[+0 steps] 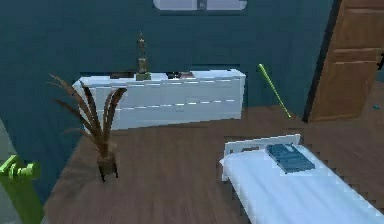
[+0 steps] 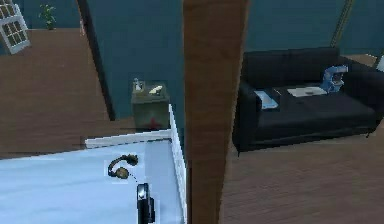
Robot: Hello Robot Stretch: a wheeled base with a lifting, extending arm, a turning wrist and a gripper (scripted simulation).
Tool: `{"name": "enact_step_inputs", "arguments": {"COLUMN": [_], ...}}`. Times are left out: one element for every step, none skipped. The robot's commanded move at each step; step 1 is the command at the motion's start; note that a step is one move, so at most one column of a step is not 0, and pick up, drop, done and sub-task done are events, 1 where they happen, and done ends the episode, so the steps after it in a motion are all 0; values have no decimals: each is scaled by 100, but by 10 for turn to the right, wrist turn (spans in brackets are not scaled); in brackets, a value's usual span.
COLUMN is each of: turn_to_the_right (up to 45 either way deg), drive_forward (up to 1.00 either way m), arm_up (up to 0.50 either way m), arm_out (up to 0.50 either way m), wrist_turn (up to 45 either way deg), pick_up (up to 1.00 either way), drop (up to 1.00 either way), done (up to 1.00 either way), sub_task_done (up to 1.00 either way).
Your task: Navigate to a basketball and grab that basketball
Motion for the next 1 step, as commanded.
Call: {"name": "enact_step_inputs", "arguments": {"turn_to_the_right": [0], "drive_forward": [100], "arm_up": [0], "arm_out": [0], "wrist_turn": [0], "pick_up": [0], "drop": [0], "done": [0], "sub_task_done": [0]}}
